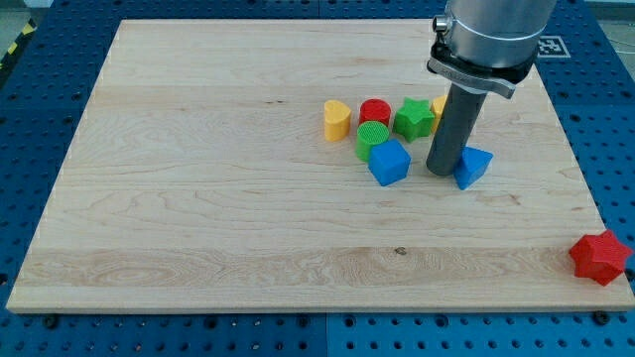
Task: Drag the blue triangle to the top of the red star
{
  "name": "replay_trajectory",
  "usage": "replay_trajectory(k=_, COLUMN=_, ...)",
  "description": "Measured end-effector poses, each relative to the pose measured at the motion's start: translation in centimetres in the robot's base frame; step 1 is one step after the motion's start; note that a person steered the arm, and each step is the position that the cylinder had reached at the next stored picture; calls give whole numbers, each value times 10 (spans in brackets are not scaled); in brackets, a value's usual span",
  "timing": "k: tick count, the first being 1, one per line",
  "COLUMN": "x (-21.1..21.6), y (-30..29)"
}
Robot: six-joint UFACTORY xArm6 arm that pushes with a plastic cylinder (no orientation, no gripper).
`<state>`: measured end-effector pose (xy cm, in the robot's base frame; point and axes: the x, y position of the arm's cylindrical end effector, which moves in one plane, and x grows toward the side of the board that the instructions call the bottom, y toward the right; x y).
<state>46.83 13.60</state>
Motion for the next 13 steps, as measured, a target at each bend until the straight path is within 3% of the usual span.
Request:
replay_trajectory(k=5, x=-6, y=67)
replay_trajectory(k=13, x=-9, y=101)
